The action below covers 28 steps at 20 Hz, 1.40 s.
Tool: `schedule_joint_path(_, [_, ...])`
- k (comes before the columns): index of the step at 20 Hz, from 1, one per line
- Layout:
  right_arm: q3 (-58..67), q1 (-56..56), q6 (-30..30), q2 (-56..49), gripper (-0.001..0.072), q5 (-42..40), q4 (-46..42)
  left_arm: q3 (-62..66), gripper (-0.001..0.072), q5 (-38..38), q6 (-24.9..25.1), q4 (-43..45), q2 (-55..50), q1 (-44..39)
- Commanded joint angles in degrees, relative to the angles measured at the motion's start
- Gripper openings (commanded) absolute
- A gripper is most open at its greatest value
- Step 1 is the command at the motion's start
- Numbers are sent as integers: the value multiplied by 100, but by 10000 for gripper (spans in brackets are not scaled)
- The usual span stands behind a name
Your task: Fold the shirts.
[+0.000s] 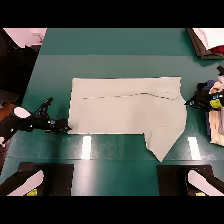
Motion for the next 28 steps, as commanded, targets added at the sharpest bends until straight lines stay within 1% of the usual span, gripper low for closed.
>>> schedule_joint_path(1, [-149,-20,4,20,305,295,-422,101,23,-63,61,-221,11,-22])
schedule_joint_path(4, [-1088,-424,4,245,306,293,-564,391,23,-264,127,-221,13,-22])
schedule_joint_path(8, [-2472,-1412,-4,446,306,81,-579,654,24,-363,205,-256,11,-22])
schedule_joint_path(11, [-3163,-1790,-269,444,306,-157,-365,656,24,-372,203,-278,13,-22])
schedule_joint_path(14, [-3497,-1606,-302,442,305,-614,-168,656,23,-389,205,-378,11,-22])
schedule_joint_path(19, [-3543,-857,-295,444,300,-1239,221,656,24,-417,205,-407,13,-22])
schedule_joint_path(20, [-3543,-713,-295,444,193,-1298,212,656,24,-424,205,-404,13,-22])
schedule_joint_path(22, [-3532,-514,-299,446,15,-1261,151,658,23,-514,216,-369,13,-20])
schedule_joint_path(25, [-3381,-479,-302,472,16,-892,63,765,22,-824,245,-59,74,-22])
schedule_joint_path(28, [-2929,-479,-295,1062,16,-238,-905,807,21,-1193,199,717,586,-20])
